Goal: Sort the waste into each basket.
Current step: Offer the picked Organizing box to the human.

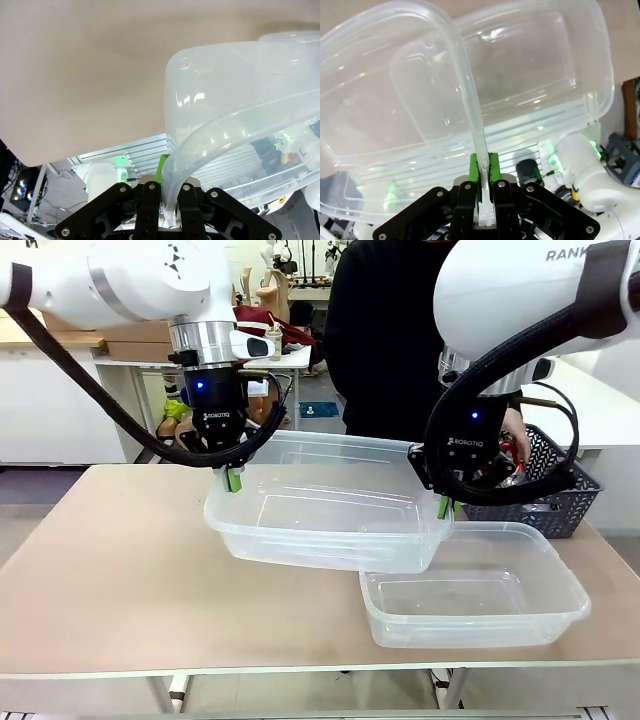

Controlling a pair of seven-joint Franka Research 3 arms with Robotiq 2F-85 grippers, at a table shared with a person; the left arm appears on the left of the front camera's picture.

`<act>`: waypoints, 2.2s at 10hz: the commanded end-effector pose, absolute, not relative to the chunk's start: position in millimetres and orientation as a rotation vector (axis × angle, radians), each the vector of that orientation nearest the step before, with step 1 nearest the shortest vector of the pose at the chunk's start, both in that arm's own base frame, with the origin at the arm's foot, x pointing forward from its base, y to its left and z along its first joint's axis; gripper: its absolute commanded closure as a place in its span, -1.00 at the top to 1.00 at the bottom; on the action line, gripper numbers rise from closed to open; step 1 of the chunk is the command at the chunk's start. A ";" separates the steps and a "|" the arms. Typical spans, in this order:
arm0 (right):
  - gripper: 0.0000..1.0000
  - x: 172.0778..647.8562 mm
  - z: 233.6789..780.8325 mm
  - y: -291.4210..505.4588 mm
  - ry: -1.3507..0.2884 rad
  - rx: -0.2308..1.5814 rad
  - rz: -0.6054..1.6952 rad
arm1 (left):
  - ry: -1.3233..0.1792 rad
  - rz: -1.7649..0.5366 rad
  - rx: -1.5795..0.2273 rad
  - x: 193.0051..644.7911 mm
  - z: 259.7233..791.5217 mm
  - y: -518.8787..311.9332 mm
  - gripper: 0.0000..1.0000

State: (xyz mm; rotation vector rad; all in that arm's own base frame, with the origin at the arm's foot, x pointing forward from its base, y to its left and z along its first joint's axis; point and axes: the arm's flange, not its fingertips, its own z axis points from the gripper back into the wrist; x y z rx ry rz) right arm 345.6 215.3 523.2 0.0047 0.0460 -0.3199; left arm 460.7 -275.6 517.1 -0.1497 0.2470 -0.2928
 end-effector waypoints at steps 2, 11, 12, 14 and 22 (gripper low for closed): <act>-0.81 349.5 523.6 216.1 0.047 0.009 -0.323 | 0.235 -0.297 -0.154 452.2 519.9 -274.4 -0.87; -0.81 349.5 523.6 216.1 0.047 0.009 -0.323 | 0.235 -0.297 -0.154 452.2 519.9 -274.4 -0.87; -0.81 349.5 523.6 216.1 0.047 0.009 -0.323 | 0.235 -0.297 -0.154 452.2 519.9 -274.4 -0.87; -0.81 349.5 523.6 216.1 0.047 0.009 -0.323 | 0.235 -0.297 -0.154 452.2 519.9 -274.4 -0.87; -0.81 349.5 523.6 216.1 0.047 0.009 -0.323 | 0.235 -0.297 -0.154 452.2 519.9 -274.4 -0.87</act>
